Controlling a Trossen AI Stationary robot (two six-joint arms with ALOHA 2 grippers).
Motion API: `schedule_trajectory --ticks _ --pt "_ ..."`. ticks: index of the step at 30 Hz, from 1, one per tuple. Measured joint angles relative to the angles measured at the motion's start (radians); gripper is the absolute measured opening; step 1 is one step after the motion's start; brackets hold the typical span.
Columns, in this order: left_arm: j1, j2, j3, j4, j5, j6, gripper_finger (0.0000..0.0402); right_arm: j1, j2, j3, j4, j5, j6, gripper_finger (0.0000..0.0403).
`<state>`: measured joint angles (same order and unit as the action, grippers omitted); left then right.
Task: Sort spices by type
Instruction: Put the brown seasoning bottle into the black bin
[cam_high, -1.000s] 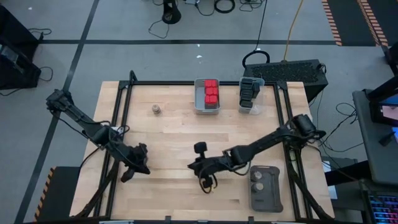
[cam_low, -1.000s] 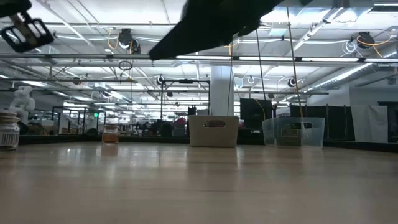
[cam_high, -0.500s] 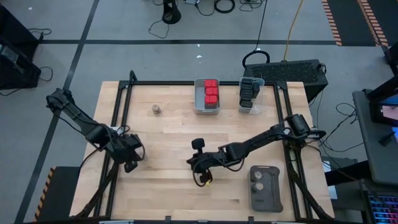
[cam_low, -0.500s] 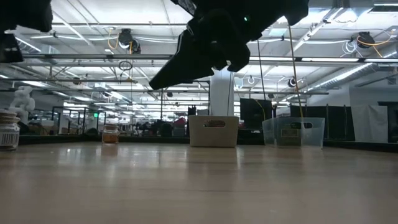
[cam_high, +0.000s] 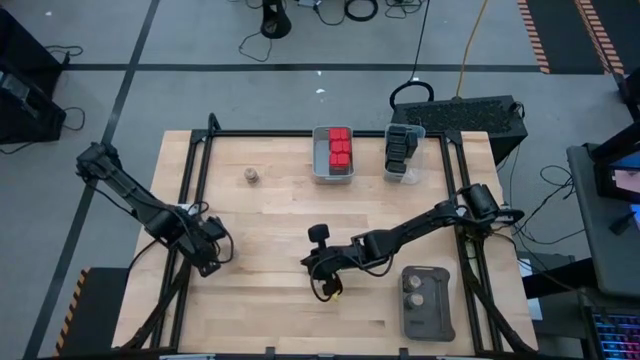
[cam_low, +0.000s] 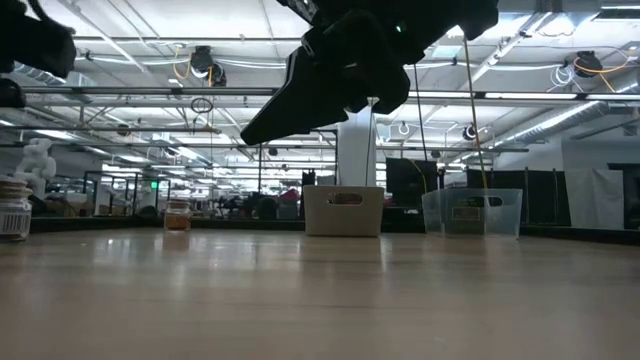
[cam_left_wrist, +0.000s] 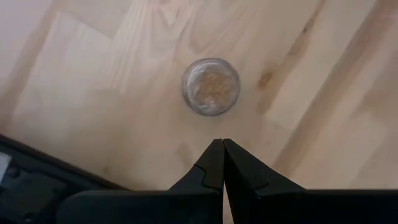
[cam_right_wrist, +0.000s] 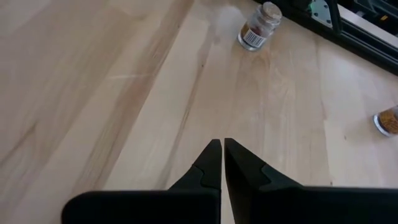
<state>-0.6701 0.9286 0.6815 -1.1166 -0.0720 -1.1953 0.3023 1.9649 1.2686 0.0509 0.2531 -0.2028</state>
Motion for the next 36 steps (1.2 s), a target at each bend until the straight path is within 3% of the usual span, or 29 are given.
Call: schedule_trajectory --ticks 13,22,36 --pt "0.0 0.219 0.0 0.005 0.01 0.162 0.0009 0.0 0.0 0.0 0.003 0.002 0.0 0.0" --pt "0.002 0.306 0.0 0.099 0.012 0.185 0.0008 0.0 0.0 0.0 0.004 0.002 0.0 0.0" --pt "0.052 0.42 -0.001 0.09 -0.002 0.242 0.0008 0.0 -0.001 0.0 0.004 0.003 0.0 0.0"
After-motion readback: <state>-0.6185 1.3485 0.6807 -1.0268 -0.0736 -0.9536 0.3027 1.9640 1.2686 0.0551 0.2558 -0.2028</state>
